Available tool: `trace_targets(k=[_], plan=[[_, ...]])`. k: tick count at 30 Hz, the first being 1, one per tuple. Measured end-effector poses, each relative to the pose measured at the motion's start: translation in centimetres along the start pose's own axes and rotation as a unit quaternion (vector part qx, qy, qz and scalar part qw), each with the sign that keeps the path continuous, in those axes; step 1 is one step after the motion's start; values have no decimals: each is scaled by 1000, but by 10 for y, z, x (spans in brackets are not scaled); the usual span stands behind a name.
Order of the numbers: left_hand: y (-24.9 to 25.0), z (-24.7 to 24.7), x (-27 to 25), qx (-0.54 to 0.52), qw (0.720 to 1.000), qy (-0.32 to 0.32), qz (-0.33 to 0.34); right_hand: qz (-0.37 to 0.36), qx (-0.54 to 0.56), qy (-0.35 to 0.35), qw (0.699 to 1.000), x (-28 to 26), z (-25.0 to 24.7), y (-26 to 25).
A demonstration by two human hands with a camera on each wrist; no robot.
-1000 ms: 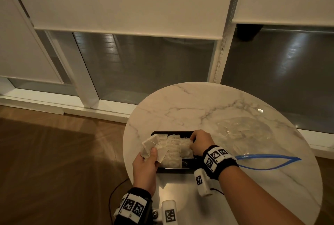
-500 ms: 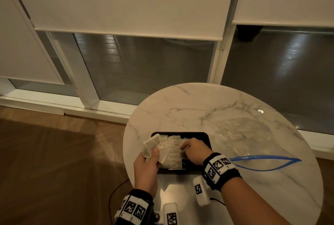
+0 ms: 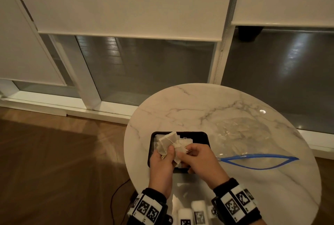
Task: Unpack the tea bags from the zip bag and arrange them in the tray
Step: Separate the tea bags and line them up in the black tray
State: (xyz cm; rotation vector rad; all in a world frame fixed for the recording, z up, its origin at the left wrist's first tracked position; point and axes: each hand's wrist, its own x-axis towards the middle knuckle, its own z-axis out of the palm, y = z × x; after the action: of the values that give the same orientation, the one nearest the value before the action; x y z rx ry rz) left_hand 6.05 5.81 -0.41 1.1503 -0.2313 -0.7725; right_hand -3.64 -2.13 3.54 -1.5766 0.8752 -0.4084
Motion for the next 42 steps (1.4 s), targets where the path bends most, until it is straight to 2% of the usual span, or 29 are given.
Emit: trace_targets(k=[4,18,23,27,33,42], plan=[[0,7,-4,7,1000,-16,-13,1,43,26,999,-4,-8,2],[3,4,-4,22,999,-27,-9,-30,76,30,996,-6,-27,9],[-2,-13,4,31,999,12,-6,-18,66,60,996,2,-37,13],[-10,-26,6,23,999,39,-26,29,60,93,993,14,-45,25],[-12,-32,10,35,998,42,-27,45,-8,80,996,39,-45,32],[-12,-36,11,23,998,57,-30,55,-179,-9,982,74,-35,31]])
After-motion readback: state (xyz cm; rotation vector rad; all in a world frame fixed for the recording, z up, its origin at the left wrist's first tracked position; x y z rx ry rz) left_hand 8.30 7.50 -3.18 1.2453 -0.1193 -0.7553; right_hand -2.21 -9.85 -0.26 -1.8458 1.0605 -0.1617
